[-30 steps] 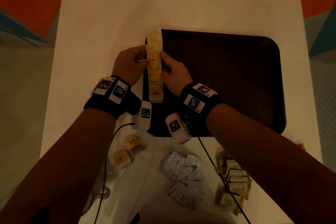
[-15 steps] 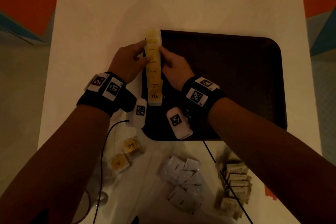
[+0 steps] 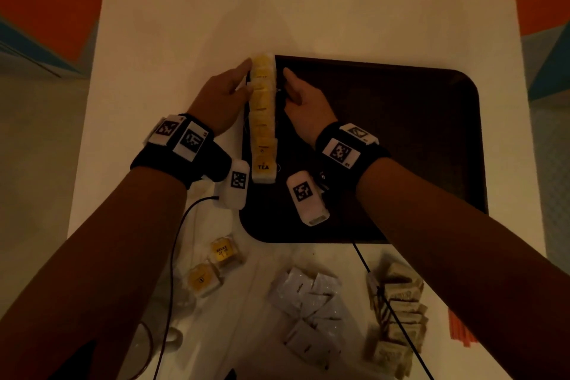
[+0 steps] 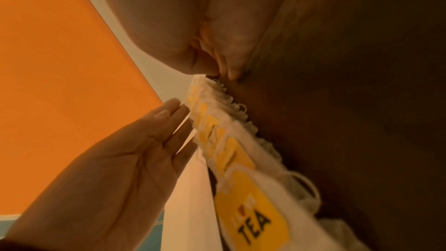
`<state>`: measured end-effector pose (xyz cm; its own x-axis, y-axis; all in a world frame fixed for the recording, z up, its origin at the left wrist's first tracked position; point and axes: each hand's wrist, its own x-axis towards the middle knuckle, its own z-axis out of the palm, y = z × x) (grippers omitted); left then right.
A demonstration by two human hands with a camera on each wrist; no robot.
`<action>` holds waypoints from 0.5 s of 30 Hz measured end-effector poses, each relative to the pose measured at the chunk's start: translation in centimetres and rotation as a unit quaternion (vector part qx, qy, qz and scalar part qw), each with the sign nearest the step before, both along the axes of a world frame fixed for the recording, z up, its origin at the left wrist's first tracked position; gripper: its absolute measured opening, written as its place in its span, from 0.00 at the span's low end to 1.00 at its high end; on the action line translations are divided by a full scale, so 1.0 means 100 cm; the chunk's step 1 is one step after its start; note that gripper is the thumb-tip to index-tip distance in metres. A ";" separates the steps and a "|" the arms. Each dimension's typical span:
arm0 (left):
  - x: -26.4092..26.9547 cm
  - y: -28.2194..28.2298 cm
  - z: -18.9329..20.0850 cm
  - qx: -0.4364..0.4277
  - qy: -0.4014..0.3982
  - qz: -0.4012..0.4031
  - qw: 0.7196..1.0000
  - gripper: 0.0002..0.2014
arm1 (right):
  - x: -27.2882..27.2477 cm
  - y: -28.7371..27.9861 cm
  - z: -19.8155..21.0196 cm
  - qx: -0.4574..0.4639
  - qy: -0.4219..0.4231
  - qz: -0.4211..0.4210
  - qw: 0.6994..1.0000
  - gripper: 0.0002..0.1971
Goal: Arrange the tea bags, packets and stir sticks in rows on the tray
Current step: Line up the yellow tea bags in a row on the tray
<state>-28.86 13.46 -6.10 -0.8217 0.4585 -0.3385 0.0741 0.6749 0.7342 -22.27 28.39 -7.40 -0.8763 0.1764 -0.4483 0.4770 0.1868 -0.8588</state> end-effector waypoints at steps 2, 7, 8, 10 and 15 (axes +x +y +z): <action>0.002 -0.001 0.006 -0.008 0.009 0.001 1.000 0.25 | 0.002 0.002 0.003 0.004 -0.011 0.005 1.000 0.30; 0.031 -0.024 0.044 0.047 0.078 0.046 0.995 0.22 | 0.031 -0.008 0.034 0.001 0.020 0.019 1.000 0.24; 0.046 -0.031 0.053 0.051 0.102 0.041 0.993 0.20 | 0.044 -0.013 0.042 0.005 0.023 0.039 0.999 0.21; 0.080 -0.049 0.063 0.049 0.129 0.030 0.990 0.16 | 0.072 -0.026 0.057 0.029 0.013 0.118 0.993 0.15; 0.158 -0.096 0.056 -0.095 0.112 0.008 0.989 0.12 | 0.121 -0.068 0.060 0.210 0.016 0.377 0.902 0.14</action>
<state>-13.02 3.85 -0.46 -0.8921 0.3912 -0.2258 0.2093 0.8010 0.5608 -10.12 21.57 -1.38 -0.8293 -0.3275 -0.4528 0.0535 0.7600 -0.6477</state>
